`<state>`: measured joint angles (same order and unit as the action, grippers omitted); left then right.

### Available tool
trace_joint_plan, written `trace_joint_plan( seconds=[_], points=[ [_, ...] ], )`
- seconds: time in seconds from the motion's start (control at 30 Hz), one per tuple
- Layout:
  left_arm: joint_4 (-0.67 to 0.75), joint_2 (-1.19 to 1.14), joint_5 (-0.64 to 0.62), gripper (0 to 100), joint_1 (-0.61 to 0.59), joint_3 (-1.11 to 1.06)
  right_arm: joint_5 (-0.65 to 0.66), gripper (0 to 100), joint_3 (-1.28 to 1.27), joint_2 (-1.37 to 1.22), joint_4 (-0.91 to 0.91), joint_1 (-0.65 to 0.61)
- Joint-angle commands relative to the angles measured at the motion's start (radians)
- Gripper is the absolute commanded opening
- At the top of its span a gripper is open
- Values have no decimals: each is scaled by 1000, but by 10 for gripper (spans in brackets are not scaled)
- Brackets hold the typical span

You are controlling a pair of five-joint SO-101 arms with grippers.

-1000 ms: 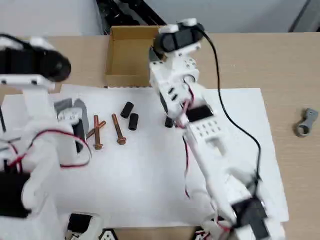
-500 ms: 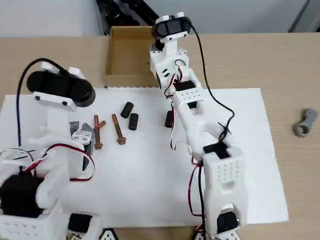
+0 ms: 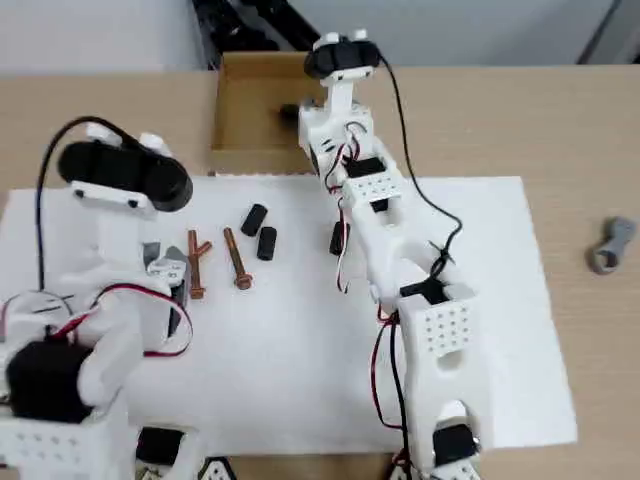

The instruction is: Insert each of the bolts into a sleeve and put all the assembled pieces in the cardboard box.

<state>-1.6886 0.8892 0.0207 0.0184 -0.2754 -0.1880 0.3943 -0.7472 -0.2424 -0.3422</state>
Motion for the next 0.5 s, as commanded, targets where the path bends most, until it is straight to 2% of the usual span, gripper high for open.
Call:
trace_joint_plan(
  seconds=[0.0, 0.13, 0.33, 0.47],
  points=[
    [61, 3, -31, 40, -3, -59, -9, 191, 51, 133, -71, 8],
    [87, -31, -32, 55, -3, -102, -11, 191, 51, 237, -214, 12],
    [86, -264, -34, 103, -5, -101, -6, 186, 51, 423, -507, 13],
    [84, -417, -44, 100, -5, -51, -6, 71, 49, 535, -677, 13]
  ],
)
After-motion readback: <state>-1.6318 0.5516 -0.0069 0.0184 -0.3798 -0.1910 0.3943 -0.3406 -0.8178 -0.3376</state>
